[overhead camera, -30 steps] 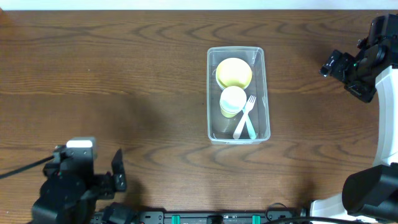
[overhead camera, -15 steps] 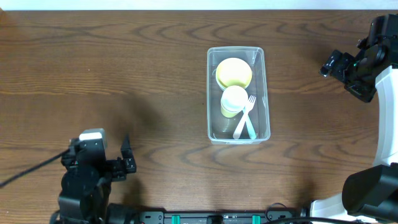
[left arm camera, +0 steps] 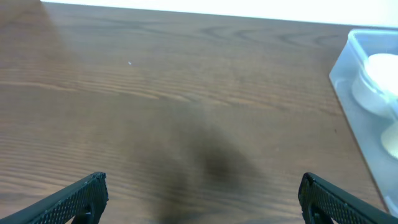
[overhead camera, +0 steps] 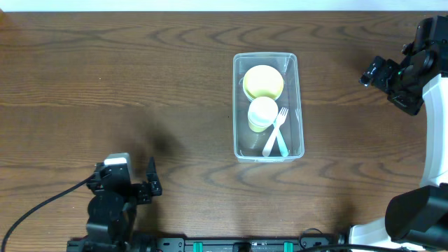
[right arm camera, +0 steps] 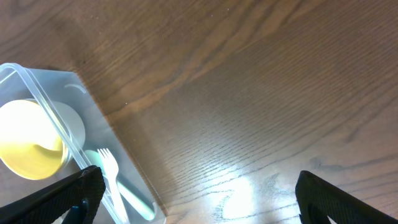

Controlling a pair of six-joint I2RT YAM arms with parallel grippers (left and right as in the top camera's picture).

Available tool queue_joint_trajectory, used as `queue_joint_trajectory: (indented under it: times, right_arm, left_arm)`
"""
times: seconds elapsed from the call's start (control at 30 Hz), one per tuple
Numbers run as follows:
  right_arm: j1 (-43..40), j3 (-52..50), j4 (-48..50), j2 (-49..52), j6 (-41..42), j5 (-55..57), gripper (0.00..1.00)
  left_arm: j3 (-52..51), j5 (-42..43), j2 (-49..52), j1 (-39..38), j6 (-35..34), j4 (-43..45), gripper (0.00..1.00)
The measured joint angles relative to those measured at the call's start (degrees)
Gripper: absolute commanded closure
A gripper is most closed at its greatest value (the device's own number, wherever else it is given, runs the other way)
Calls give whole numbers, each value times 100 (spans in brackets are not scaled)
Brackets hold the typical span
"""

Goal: Pack container

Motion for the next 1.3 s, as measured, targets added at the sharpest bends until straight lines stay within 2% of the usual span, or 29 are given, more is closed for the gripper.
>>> queue_joint_trajectory:
  times: [0.57,1.3]
  right_arm:
    - [0,0,0,0,0,0,1]
    - [0,0,0,0,0,0,1]
  left_arm:
    - [-1084,57,-629,0,-2,96,2]
    - [-1567,105,-719,0,-4,98,2]
